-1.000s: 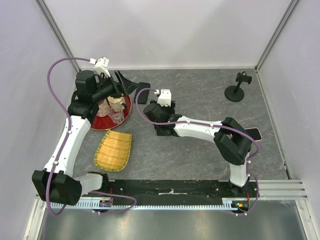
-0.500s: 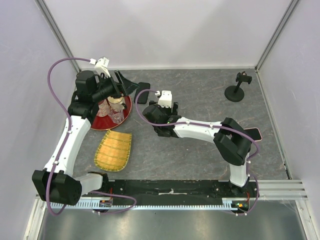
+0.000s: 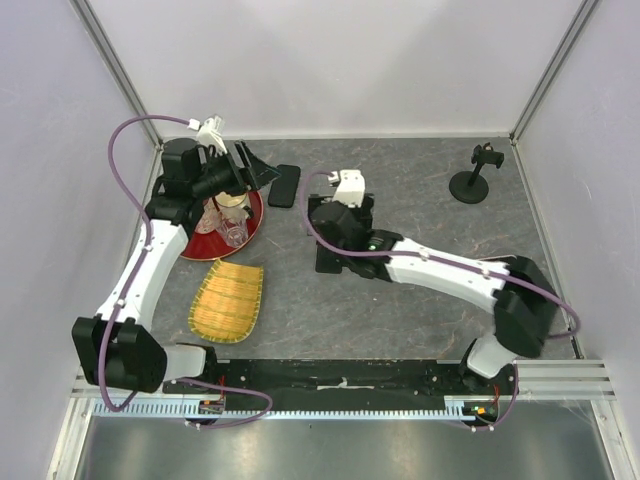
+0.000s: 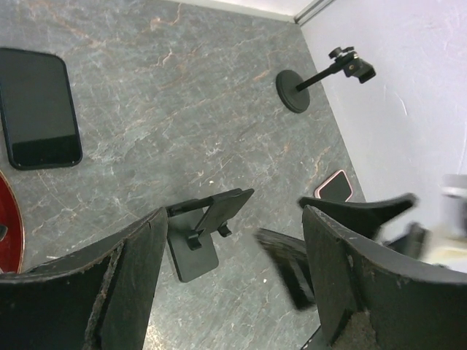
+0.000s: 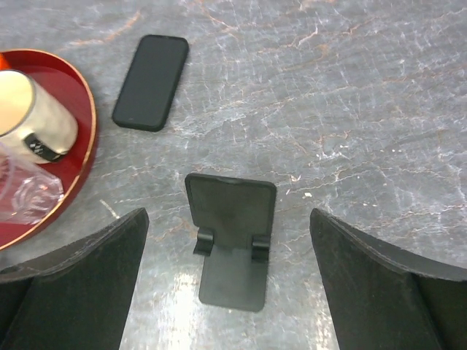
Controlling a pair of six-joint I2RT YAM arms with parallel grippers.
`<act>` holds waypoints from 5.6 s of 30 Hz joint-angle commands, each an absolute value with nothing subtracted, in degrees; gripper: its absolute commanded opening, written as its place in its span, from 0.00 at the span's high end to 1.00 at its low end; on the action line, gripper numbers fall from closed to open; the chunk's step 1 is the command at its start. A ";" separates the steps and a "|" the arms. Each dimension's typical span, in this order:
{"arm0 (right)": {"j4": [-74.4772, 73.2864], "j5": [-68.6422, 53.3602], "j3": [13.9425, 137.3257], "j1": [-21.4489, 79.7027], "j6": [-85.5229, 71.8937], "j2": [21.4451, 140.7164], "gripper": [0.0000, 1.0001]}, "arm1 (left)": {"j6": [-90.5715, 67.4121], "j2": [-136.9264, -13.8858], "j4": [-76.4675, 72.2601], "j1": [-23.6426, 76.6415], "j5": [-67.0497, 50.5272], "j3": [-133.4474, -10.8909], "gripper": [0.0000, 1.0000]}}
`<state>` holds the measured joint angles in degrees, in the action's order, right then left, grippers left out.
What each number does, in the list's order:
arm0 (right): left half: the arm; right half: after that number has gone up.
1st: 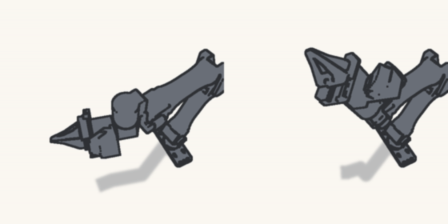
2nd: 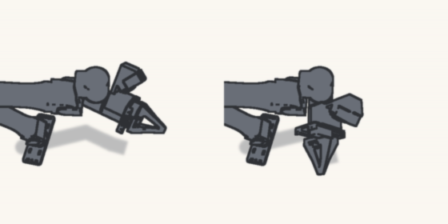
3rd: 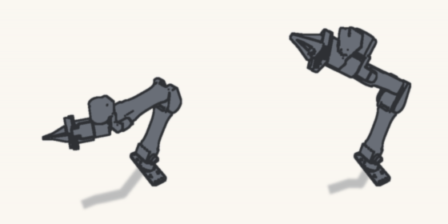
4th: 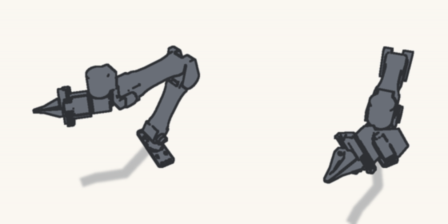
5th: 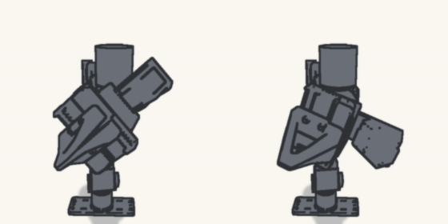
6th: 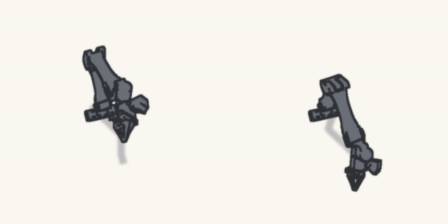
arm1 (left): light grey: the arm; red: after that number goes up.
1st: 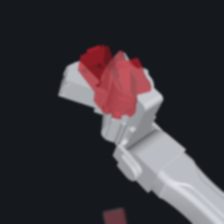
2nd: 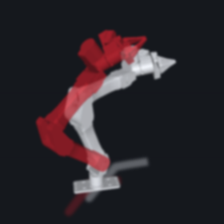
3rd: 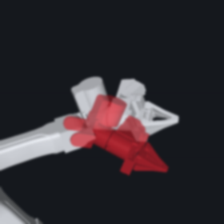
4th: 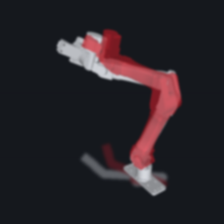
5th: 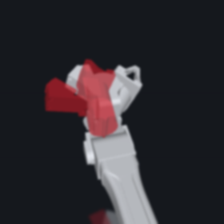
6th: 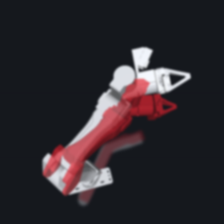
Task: Place the phone on the phone stand
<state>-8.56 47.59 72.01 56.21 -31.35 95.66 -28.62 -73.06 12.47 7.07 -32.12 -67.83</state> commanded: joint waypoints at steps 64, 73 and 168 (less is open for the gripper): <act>-11.51 44.47 37.09 56.51 -20.57 34.36 0.02 | -6.15 -149.06 61.44 18.72 8.16 -137.73 0.05; -11.78 44.12 37.00 56.51 -20.92 33.58 0.02 | -10.27 -144.68 63.72 19.60 10.28 -128.69 0.72; 29.25 36.09 54.13 62.49 -16.86 82.52 0.02 | -40.51 -75.58 6.16 13.18 -33.31 -67.50 0.98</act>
<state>18.17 27.92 48.05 61.56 -15.05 77.82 -35.66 -77.80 15.20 13.41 -28.99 -67.79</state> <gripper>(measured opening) 0.982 0.754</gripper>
